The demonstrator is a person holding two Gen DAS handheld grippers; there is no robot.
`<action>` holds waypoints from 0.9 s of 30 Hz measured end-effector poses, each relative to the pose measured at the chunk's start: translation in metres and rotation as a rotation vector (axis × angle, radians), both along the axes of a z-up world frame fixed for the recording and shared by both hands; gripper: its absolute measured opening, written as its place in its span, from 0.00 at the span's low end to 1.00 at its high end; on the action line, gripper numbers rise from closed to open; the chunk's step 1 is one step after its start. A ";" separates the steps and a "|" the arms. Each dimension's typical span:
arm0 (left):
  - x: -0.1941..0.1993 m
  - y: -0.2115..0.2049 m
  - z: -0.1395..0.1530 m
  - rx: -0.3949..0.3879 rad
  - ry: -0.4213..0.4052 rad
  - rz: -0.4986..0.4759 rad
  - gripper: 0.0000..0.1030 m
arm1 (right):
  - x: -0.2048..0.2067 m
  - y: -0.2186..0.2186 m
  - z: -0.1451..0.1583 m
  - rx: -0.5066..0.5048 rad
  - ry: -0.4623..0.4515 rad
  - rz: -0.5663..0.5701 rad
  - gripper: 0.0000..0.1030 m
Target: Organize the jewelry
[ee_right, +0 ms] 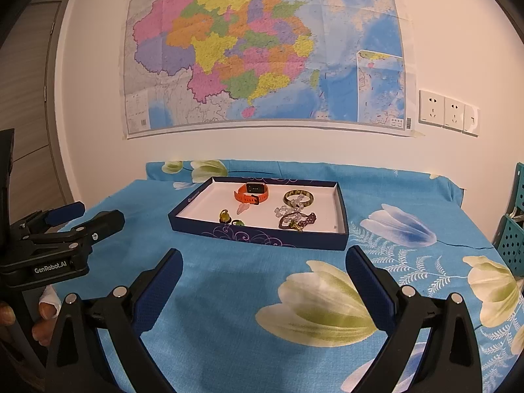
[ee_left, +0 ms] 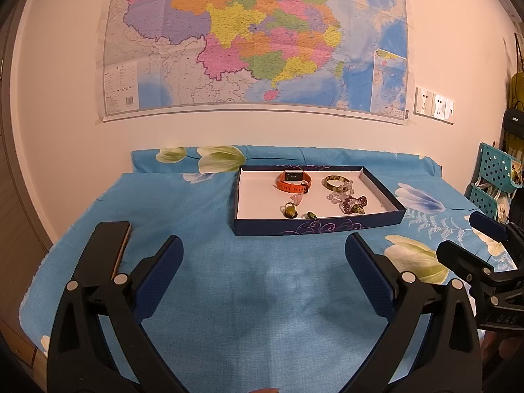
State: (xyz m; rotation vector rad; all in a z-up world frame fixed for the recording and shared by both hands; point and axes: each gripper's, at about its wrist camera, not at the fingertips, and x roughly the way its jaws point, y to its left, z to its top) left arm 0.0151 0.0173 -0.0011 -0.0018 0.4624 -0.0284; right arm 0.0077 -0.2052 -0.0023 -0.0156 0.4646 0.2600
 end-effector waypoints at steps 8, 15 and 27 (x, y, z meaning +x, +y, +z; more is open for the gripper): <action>0.000 0.000 0.000 0.001 0.000 0.000 0.95 | 0.000 -0.001 0.000 0.002 0.000 0.001 0.93; 0.000 0.000 0.000 0.001 -0.001 -0.001 0.95 | 0.000 -0.001 0.000 0.000 0.000 0.000 0.93; 0.001 0.001 -0.003 -0.002 0.003 -0.001 0.95 | 0.000 -0.001 -0.001 0.000 0.003 -0.001 0.93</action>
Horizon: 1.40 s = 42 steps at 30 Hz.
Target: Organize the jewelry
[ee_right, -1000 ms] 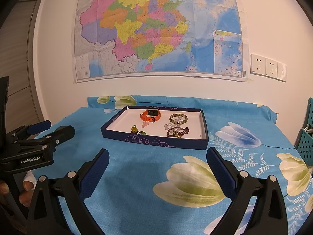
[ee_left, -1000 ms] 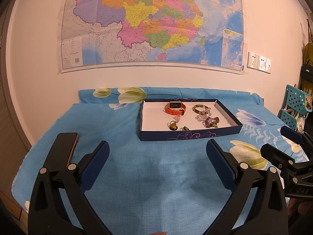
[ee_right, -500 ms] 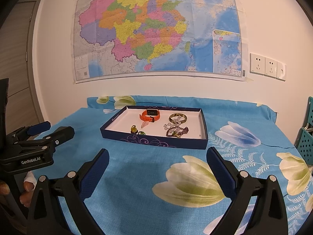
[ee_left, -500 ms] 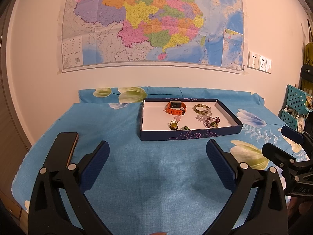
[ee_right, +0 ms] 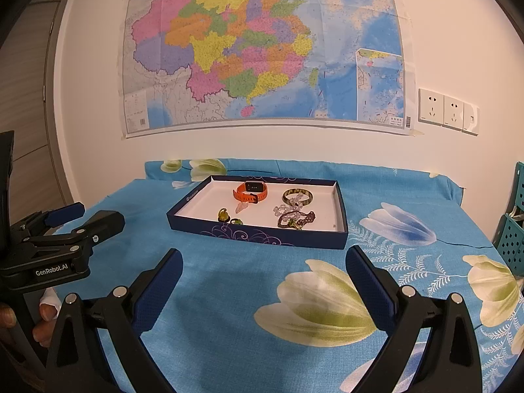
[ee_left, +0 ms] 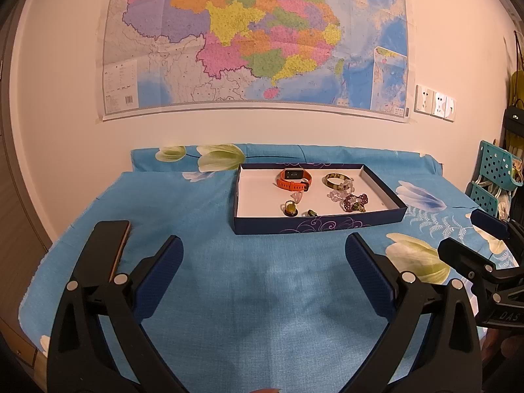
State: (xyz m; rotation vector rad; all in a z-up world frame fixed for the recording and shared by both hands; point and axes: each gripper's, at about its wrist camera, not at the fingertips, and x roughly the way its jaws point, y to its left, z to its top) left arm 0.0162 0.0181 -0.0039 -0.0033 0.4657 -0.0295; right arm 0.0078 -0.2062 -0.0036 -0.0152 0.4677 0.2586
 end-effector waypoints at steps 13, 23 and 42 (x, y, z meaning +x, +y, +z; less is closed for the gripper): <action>0.002 0.000 -0.003 0.002 0.004 0.001 0.95 | 0.000 -0.001 -0.001 -0.001 0.005 -0.002 0.93; 0.002 -0.001 -0.003 0.003 0.003 0.000 0.95 | 0.002 -0.001 -0.001 0.000 0.007 -0.002 0.93; 0.005 -0.006 -0.004 0.014 -0.008 -0.012 0.95 | 0.005 -0.002 -0.001 0.001 0.006 -0.002 0.93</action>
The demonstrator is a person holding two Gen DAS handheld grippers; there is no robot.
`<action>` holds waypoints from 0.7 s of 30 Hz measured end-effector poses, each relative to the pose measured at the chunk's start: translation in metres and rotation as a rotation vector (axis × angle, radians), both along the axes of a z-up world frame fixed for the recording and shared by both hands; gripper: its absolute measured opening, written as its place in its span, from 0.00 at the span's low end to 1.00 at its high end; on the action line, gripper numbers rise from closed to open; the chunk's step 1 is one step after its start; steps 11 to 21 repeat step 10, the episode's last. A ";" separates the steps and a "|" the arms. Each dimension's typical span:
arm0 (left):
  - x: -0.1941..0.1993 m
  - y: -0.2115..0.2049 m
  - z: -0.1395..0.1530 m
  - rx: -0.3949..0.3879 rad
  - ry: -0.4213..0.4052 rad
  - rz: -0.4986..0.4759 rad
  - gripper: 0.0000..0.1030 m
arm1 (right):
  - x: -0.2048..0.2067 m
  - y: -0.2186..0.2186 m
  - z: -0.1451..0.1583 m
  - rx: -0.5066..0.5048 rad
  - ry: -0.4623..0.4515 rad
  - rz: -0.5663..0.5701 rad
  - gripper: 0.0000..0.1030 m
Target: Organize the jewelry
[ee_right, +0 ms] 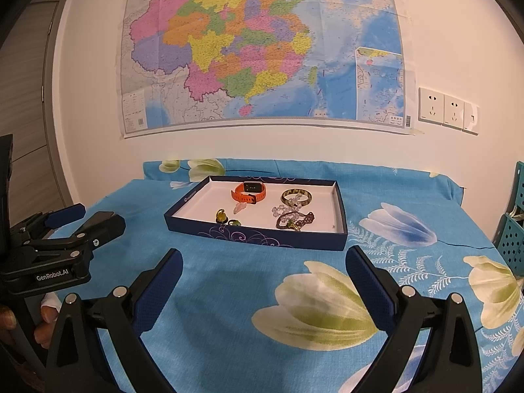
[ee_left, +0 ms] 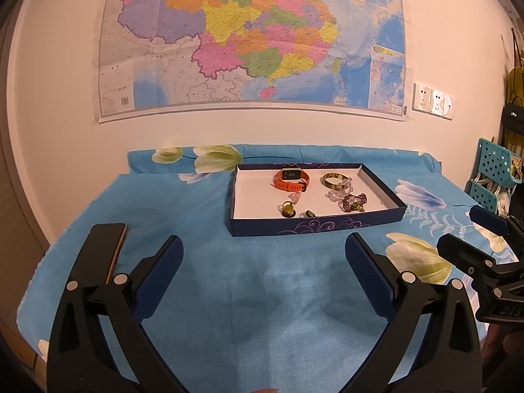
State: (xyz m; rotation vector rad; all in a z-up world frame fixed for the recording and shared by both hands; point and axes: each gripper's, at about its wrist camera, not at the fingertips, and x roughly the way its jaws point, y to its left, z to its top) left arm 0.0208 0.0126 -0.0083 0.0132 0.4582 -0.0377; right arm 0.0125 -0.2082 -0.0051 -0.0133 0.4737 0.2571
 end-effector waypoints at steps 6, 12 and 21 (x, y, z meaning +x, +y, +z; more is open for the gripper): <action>0.010 0.002 -0.007 -0.007 0.052 0.011 0.95 | 0.013 -0.007 -0.006 -0.038 0.027 -0.006 0.93; 0.023 0.014 -0.020 -0.016 0.108 0.032 0.95 | 0.041 -0.038 -0.021 -0.072 0.122 -0.053 0.94; 0.023 0.014 -0.020 -0.016 0.108 0.032 0.95 | 0.041 -0.038 -0.021 -0.072 0.122 -0.053 0.94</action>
